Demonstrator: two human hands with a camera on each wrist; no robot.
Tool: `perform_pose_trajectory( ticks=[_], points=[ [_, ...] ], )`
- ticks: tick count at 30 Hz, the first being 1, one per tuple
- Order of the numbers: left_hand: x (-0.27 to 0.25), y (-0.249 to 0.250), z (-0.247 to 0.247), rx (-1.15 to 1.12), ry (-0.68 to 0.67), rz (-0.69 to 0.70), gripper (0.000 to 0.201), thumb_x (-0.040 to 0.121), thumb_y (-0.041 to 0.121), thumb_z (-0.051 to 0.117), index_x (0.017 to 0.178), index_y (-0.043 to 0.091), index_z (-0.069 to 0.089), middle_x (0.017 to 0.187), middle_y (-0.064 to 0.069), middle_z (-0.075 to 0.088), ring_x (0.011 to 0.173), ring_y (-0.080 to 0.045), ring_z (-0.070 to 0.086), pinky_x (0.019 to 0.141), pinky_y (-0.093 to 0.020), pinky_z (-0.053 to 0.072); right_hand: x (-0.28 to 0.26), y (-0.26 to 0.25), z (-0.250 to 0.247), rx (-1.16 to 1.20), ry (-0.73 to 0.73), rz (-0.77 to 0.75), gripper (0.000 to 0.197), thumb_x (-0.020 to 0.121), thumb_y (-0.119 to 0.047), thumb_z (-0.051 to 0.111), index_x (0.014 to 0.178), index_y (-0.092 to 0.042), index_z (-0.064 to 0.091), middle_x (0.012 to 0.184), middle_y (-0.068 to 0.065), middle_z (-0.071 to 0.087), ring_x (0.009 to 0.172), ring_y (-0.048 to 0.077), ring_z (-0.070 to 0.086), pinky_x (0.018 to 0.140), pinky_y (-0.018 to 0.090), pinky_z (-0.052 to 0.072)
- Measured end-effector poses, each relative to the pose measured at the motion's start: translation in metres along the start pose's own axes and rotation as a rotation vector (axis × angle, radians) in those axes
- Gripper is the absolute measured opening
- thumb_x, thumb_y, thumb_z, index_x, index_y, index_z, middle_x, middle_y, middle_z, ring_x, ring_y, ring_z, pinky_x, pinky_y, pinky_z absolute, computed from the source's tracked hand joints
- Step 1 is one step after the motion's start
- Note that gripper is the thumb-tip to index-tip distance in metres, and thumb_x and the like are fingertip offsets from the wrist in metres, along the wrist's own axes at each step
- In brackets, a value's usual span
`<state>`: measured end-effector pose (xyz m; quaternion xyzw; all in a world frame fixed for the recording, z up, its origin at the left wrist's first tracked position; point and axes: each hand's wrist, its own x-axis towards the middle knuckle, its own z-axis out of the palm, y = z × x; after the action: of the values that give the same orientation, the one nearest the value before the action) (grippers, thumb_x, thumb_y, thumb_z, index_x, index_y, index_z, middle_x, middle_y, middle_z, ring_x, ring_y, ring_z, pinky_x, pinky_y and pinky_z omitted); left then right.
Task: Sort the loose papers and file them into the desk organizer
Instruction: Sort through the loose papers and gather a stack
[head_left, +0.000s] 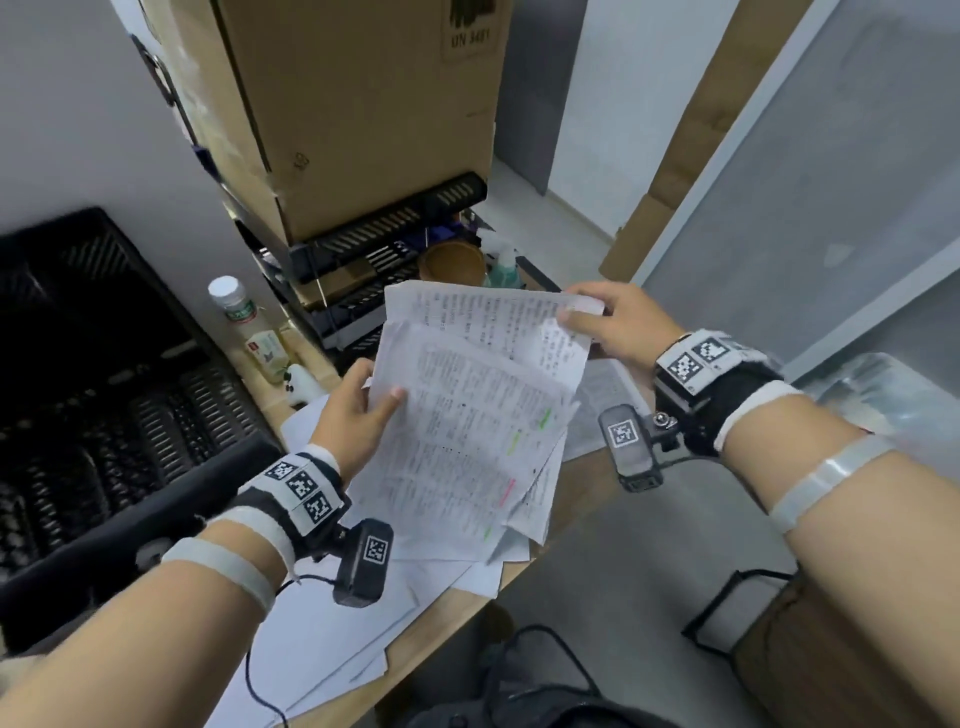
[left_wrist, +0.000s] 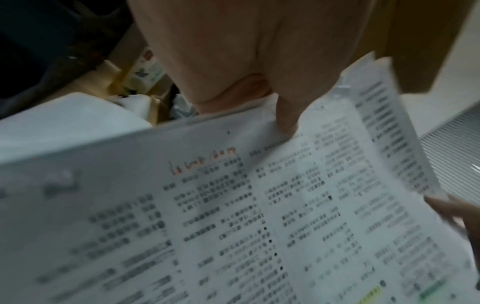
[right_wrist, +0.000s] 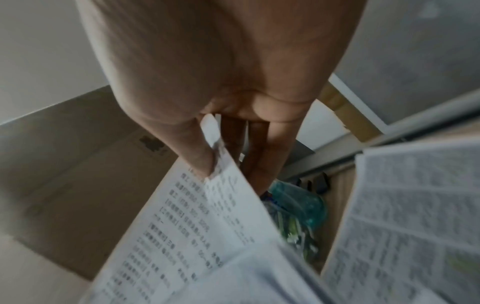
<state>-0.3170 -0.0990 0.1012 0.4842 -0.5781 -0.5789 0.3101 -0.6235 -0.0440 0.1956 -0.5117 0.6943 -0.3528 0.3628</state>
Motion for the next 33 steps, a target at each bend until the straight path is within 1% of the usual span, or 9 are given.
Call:
perform_pose_trajectory(
  ticks=[3,6,11,15,19,24,28,30,33],
  points=[
    [-0.007,-0.014,-0.01,-0.101,0.077,-0.082,0.024,0.097,0.024,0.062,0.119,0.015,0.058,0.114,-0.011,0.075,0.103,-0.032,0.073,0.088,-0.059,0.058,-0.013,0.021,0.031,0.329,-0.062,0.259,0.033,0.092,-0.038,0.064,0.119,-0.019,0.067,0.114,0.003,0.074,0.104,0.026,0.071,0.093,0.052,0.055],
    [-0.013,-0.024,-0.014,-0.254,0.141,-0.159,0.033,0.101,0.019,0.058,0.134,0.019,0.057,0.121,-0.006,0.073,0.107,-0.025,0.072,0.091,-0.045,0.058,-0.04,0.044,0.073,0.458,-0.249,0.424,0.042,0.091,-0.05,0.059,0.124,-0.024,0.065,0.122,-0.001,0.071,0.11,0.02,0.068,0.092,0.042,0.055],
    [-0.032,-0.042,-0.014,-0.327,0.09,-0.277,0.026,0.103,0.02,0.053,0.128,0.018,0.06,0.113,0.002,0.075,0.089,-0.01,0.076,0.067,-0.027,0.062,-0.063,0.082,0.13,0.219,-0.214,0.334,0.036,0.091,-0.012,0.065,0.127,-0.013,0.062,0.126,0.007,0.068,0.117,0.026,0.064,0.104,0.05,0.048],
    [-0.046,-0.065,-0.013,-0.362,-0.069,-0.41,0.038,0.097,0.007,0.061,0.133,0.016,0.059,0.125,-0.006,0.073,0.111,-0.027,0.071,0.084,-0.042,0.06,-0.068,0.092,0.145,0.116,-0.163,0.284,0.029,0.093,-0.017,0.061,0.122,-0.017,0.065,0.117,0.004,0.071,0.11,0.025,0.065,0.101,0.048,0.049],
    [-0.055,-0.085,-0.009,-0.349,-0.064,-0.499,0.038,0.095,0.005,0.063,0.133,0.008,0.06,0.123,-0.011,0.073,0.11,-0.033,0.071,0.078,-0.041,0.062,-0.072,0.101,0.145,0.116,-0.173,0.282,0.028,0.095,-0.019,0.06,0.121,-0.013,0.065,0.113,0.0,0.069,0.107,0.021,0.064,0.098,0.034,0.049],
    [-0.061,-0.099,-0.013,-0.531,0.012,-0.504,0.029,0.1,0.008,0.054,0.128,0.011,0.062,0.121,-0.009,0.074,0.105,-0.028,0.074,0.079,-0.041,0.064,-0.073,0.122,0.145,-0.05,-0.437,0.362,0.037,0.082,-0.034,0.074,0.116,-0.021,0.067,0.122,0.003,0.07,0.112,0.023,0.065,0.101,0.04,0.049],
    [-0.067,-0.109,-0.036,-0.611,0.191,-0.519,0.034,0.097,0.012,0.061,0.131,0.011,0.061,0.123,-0.01,0.073,0.108,-0.029,0.073,0.079,-0.043,0.063,-0.069,0.123,0.147,-0.249,-0.53,0.32,0.022,0.089,-0.022,0.066,0.109,-0.013,0.067,0.109,0.006,0.07,0.1,0.023,0.065,0.084,0.03,0.053],
    [-0.068,-0.111,-0.051,-0.574,0.245,-0.521,0.032,0.094,0.007,0.064,0.125,0.011,0.064,0.113,-0.011,0.077,0.095,-0.025,0.077,0.069,-0.037,0.064,-0.06,0.121,0.138,-0.426,-0.575,0.293,0.007,0.089,-0.02,0.063,0.09,-0.014,0.065,0.091,0.005,0.066,0.084,0.021,0.062,0.06,0.023,0.046],
    [-0.069,-0.11,-0.059,-0.343,0.173,-0.517,0.025,0.092,0.001,0.065,0.117,0.006,0.065,0.1,-0.016,0.076,0.069,-0.02,0.077,0.051,-0.029,0.059,-0.051,0.126,0.113,-0.511,-0.516,0.344,0.025,0.088,-0.02,0.065,0.066,-0.015,0.054,0.066,0.0,0.056,0.062,0.016,0.052,0.048,0.019,0.033]
  ],
)
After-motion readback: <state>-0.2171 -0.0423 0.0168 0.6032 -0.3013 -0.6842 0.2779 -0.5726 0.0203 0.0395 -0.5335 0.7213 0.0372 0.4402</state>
